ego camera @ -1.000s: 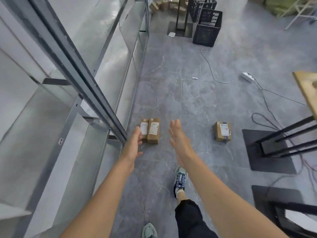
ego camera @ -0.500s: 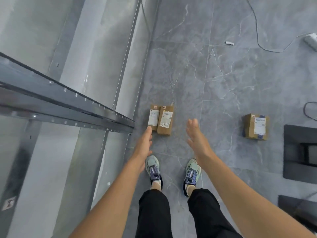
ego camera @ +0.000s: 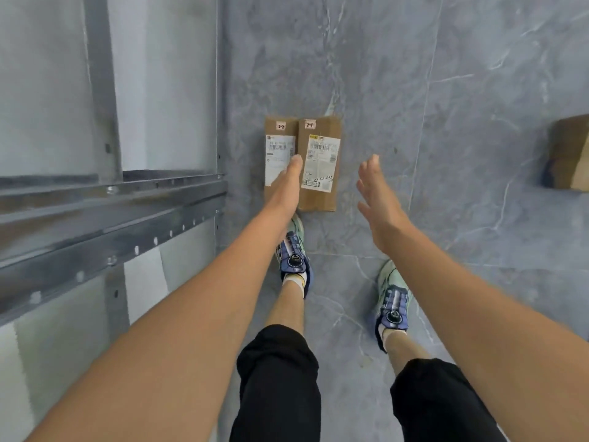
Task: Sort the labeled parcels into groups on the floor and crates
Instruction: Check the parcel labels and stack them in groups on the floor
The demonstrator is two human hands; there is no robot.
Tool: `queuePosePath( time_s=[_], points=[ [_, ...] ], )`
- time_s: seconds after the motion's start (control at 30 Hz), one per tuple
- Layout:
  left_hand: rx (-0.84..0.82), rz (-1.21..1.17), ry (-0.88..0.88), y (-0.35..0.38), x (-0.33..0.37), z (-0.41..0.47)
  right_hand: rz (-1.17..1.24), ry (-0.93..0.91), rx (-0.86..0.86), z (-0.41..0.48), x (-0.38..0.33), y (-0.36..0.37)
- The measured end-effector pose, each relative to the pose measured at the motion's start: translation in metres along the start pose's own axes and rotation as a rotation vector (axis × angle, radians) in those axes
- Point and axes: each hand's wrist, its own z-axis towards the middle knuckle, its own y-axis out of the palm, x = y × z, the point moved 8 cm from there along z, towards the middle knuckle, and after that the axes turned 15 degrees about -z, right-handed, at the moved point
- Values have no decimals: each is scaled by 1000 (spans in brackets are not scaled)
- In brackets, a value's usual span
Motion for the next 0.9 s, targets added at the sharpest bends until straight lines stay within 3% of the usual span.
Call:
queuePosePath(
  time_s=[0.2, 0.37, 0.67, 0.9],
  points=[
    [25, -18, -48, -1, -28, 99, 23, 85, 27, 96, 22, 21],
    [12, -75, -46, 8, -45, 140, 13, 40, -4, 131, 26, 35],
    [25, -171, -18, 16, -49, 148, 78, 32, 1, 139, 25, 38],
    [-110, -301, 78, 41, 17, 55, 106, -102, 56, 53, -39, -11]
  ],
)
